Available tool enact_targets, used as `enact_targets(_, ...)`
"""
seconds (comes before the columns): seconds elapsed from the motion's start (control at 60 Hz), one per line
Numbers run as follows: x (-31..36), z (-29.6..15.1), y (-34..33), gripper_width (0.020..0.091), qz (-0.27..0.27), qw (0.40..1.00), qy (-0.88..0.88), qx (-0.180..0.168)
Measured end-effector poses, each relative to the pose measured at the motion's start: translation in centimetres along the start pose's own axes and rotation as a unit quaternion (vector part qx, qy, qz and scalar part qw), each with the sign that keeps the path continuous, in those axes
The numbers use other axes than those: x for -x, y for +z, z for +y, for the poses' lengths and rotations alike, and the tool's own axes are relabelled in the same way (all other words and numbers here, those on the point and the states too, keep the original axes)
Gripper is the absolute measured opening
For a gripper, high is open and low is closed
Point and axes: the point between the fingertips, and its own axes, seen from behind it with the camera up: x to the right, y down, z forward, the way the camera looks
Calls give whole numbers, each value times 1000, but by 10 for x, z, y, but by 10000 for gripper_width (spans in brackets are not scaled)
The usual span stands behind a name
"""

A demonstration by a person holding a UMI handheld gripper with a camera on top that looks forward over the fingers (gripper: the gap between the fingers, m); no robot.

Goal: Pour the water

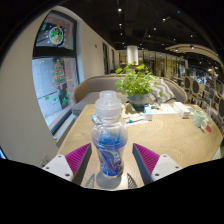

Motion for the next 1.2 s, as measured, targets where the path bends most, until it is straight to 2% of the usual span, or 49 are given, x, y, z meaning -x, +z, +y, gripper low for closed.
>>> enact_targets(0.067, 3, -1, 12, 765, 0, 1000, 6, -3)
enact_targets(0.133, 1, 4, 27, 596, 5, 1000, 4, -4)
enact_targets(0.167, 3, 2, 30, 535, 1, 1000, 3, -10)
enact_targets(0.283, 7, 0, 33, 477, -4, 1000, -12, -19)
enact_targets(0.4, 9, 1, 32, 372, -16, 1000, -4, -16)
enact_targets(0.5, 10, -11, 27, 375, -27, 1000, 8, -12)
enact_targets(0.517, 11, -15, 26, 332, -31, 999, 8, -13)
enact_targets(0.633, -2, -53, 17, 333, -42, 998, 23, -31)
enact_targets(0.783, -41, -131, 5, 333, -80, 989, 104, -73)
enact_targets(0.883, -88, -187, -1, 331, -126, 970, 182, -103)
enact_targets(0.967, -132, -229, 3, 331, -165, 945, 258, -116)
enact_targets(1.05, -178, -261, 3, 330, -205, 906, 351, -115)
enact_targets(1.2, -266, -288, 31, 327, -279, 795, 528, -103)
